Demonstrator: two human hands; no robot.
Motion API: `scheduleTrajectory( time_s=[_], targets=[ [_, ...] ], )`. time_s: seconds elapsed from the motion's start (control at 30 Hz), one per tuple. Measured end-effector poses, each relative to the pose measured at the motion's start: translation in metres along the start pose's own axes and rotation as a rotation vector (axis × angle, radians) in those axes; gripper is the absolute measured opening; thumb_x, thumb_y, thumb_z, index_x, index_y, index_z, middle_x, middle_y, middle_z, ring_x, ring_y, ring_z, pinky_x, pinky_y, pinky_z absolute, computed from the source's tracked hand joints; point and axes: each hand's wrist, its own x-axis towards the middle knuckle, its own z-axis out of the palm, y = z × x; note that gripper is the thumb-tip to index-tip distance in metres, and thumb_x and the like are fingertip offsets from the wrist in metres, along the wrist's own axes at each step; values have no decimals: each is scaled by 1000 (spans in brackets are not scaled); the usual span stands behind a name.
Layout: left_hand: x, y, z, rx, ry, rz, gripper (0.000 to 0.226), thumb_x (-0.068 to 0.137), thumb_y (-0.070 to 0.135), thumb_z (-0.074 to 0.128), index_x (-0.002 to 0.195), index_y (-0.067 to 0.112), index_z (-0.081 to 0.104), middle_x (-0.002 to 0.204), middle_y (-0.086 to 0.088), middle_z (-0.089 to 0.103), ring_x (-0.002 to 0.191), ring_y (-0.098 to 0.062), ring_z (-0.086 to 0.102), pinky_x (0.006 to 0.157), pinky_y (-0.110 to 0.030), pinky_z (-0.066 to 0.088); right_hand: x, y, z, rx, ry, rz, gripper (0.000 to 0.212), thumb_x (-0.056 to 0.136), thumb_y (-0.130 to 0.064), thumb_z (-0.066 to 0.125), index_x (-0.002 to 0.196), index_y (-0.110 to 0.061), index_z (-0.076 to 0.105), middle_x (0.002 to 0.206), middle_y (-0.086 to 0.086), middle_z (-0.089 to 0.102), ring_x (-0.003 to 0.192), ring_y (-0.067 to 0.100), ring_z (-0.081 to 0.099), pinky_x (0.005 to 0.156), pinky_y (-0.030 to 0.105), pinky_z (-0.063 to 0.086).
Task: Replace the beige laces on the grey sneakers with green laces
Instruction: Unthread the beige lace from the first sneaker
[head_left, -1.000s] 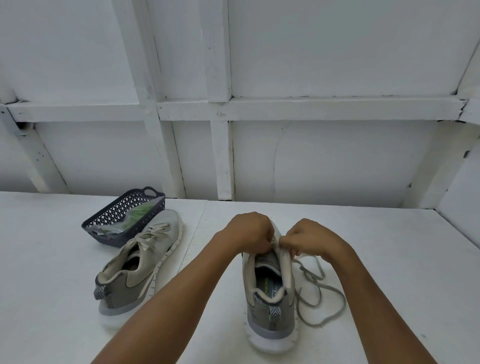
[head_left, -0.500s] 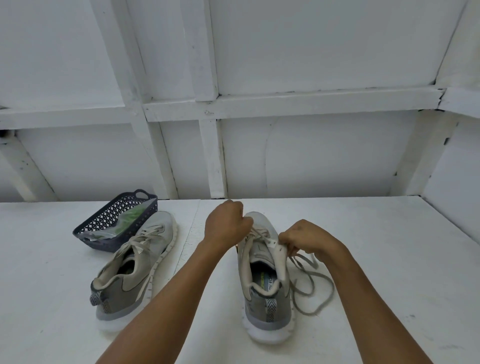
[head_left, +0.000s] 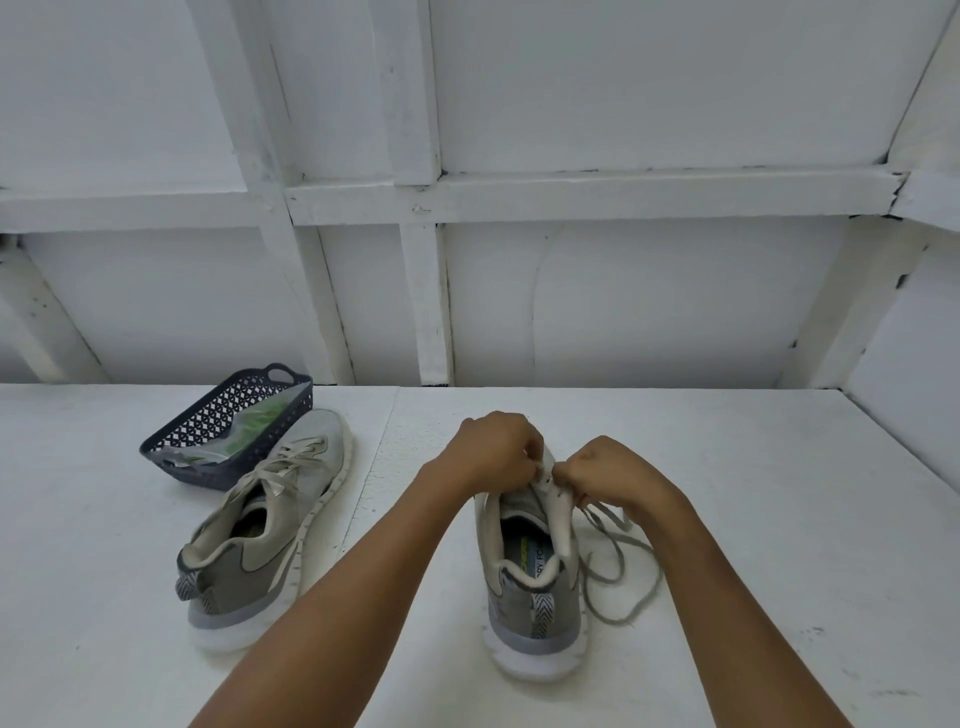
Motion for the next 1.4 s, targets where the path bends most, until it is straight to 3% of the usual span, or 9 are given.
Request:
scheduleTrajectory(
  time_s=[0.17,0.23,0.4,0.57,0.7,0.93,1.07,1.23,1.4],
  targets=[
    [-14,-3,-13,-1048,111,-88,12,95,14,59,85,9,61,73,-9,72,81,-21,73,85,-33,49,0,3,-2,16,-17,-13,28,78,-13,58,50,-7,60,62,14,68,66,27,67,82,47,56],
    [-14,-7,-17,-1200,184,-111,13,98,15,57,86,10,58,56,-5,58,69,-24,72,89,-40,48,0,2,-1,13,-19,-12,28,79,-12,58,52,-5,61,62,14,67,65,27,69,82,46,57],
    [-8,-9,-20,-616,174,-106,14,91,26,65,90,13,72,76,3,66,69,-11,61,68,-26,48,2,0,0,-20,-18,-9,24,79,-12,58,57,-3,62,62,14,66,64,27,68,81,45,57],
    [-2,-4,-2,2,-96,-117,17,85,28,67,100,26,75,104,5,70,99,-19,59,89,-37,46,3,-2,3,-54,-3,-14,28,80,-15,59,53,-6,58,62,14,65,67,27,66,79,44,57],
    [0,-6,0,-160,-53,-79,11,87,22,67,93,24,75,91,12,66,96,-14,59,87,-34,49,0,-1,3,-46,4,-14,31,81,-15,58,51,-8,58,61,12,65,66,26,68,78,42,57],
    [-11,-5,-18,-1089,56,-106,17,100,10,49,84,10,54,60,-3,62,56,-24,60,58,-30,45,2,2,3,-16,22,-16,39,81,-13,58,43,-12,48,48,4,56,54,22,60,61,29,45],
    [-9,-6,-14,-812,100,-153,15,96,16,56,83,13,60,62,3,54,54,-12,46,53,-25,43,1,1,4,-5,4,-24,38,83,-12,57,45,-11,52,50,4,57,54,20,60,63,30,49],
    [-2,-1,-1,-86,-54,-68,18,88,23,64,100,14,73,101,-3,70,93,-20,62,74,-28,47,0,2,4,-14,7,-28,38,83,-13,57,46,-13,50,50,2,56,56,19,62,59,24,46],
    [5,1,5,-8,-60,-113,20,86,16,61,99,11,75,101,-5,70,94,-22,63,76,-29,49,-2,3,4,-8,-3,-37,34,83,-15,57,50,-11,52,53,4,57,57,19,62,61,26,46]
  ],
)
